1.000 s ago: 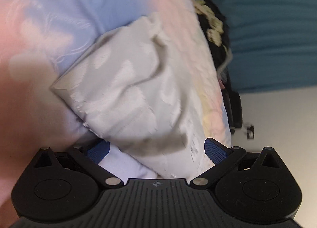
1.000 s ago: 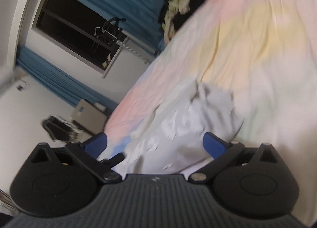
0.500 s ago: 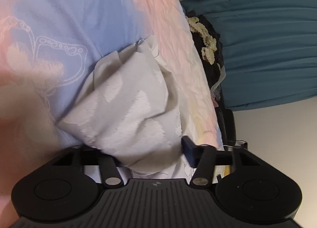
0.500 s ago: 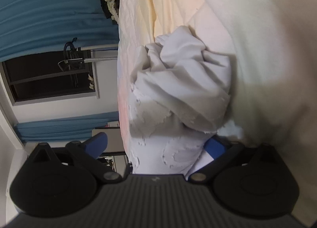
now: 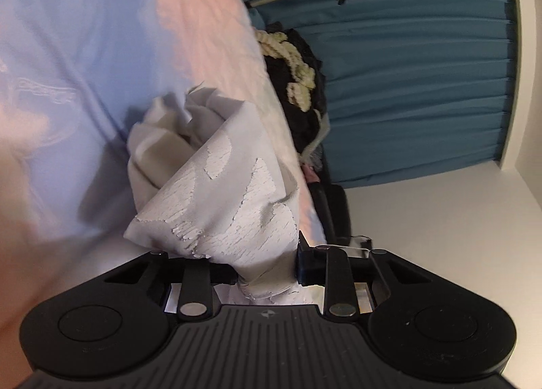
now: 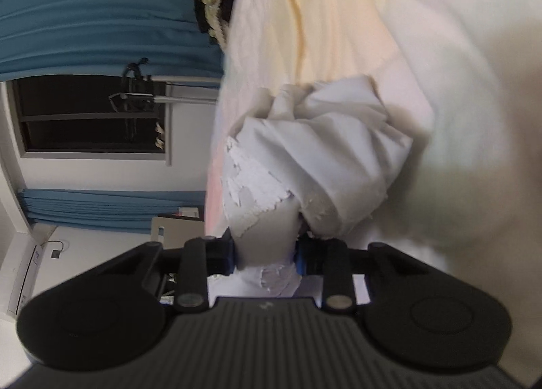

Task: Fold clothes
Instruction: 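Carry the folded T-shirt with both grippers toward the yellow pillow and release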

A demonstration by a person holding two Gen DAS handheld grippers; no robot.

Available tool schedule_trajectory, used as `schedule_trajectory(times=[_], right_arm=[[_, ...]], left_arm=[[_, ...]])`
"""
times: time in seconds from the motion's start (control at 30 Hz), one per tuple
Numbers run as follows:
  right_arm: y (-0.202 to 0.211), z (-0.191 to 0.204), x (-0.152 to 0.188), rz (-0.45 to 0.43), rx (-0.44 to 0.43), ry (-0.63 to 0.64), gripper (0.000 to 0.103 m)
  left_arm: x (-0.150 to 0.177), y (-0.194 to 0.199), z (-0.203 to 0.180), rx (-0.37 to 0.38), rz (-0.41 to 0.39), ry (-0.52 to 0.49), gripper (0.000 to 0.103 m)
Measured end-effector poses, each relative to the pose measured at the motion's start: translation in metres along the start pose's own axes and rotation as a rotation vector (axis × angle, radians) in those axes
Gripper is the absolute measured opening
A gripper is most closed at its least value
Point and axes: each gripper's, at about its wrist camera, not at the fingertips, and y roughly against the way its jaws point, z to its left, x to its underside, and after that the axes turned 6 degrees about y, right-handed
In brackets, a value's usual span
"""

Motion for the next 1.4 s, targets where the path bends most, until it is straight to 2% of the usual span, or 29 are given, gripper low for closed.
schedule_trajectory(times=[0.2,0.43,0.53,0.57,0.63,0.73,0.83,0.97,1.07,1.17,1.23,1.27,1.3,1.33,1.37,1.4], right_arm=[[0.073,0.047,-0.041,-0.159,-0.045,0.042,0.032],[0.16,0.066,-0.133,-0.395,-0.052,0.093,0.032],[0.191,0.061,-0.171,-0.516,-0.051,0.162,0.032],[0.202,0.058,-0.184,-0.557,-0.051,0.186,0.032],[0.218,0.046,-0.203,-0.624,-0.041,0.237,0.033],[0.227,0.01,-0.218,-0.678,0.005,0.279,0.034],[0.225,-0.048,-0.221,-0.656,0.091,0.27,0.034],[0.202,-0.127,-0.215,-0.511,0.192,0.154,0.034],[0.191,-0.166,-0.207,-0.439,0.198,0.094,0.034],[0.19,-0.164,-0.208,-0.432,0.212,0.121,0.037],[0.188,-0.163,-0.206,-0.438,0.222,0.119,0.043],[0.187,-0.159,-0.205,-0.437,0.23,0.121,0.045],[0.188,-0.156,-0.203,-0.433,0.238,0.129,0.052],[0.19,-0.151,-0.201,-0.428,0.246,0.139,0.064],[0.192,-0.145,-0.197,-0.427,0.264,0.148,0.069],[0.196,-0.139,-0.193,-0.427,0.286,0.157,0.078]], left_arm=[[0.028,-0.043,-0.082,0.028,0.109,-0.026,0.032],[0.087,-0.158,-0.174,0.081,0.277,-0.111,0.033],[0.119,-0.214,-0.204,0.174,0.348,-0.22,0.033],[0.13,-0.234,-0.212,0.226,0.37,-0.3,0.033],[0.15,-0.269,-0.211,0.296,0.405,-0.382,0.033],[0.172,-0.317,-0.183,0.301,0.462,-0.41,0.033],[0.189,-0.346,-0.145,0.214,0.507,-0.491,0.033],[0.195,-0.365,-0.09,0.05,0.556,-0.54,0.033],[0.192,-0.368,-0.066,0.027,0.576,-0.553,0.034],[0.187,-0.371,-0.059,0.026,0.597,-0.562,0.035],[0.182,-0.382,-0.062,0.008,0.595,-0.579,0.042],[0.183,-0.373,-0.066,-0.004,0.594,-0.597,0.053],[0.183,-0.364,-0.07,-0.017,0.594,-0.615,0.069],[0.183,-0.354,-0.074,-0.028,0.591,-0.633,0.077],[0.182,-0.338,-0.076,-0.03,0.577,-0.651,0.086],[0.18,-0.327,-0.081,-0.032,0.566,-0.669,0.087]])
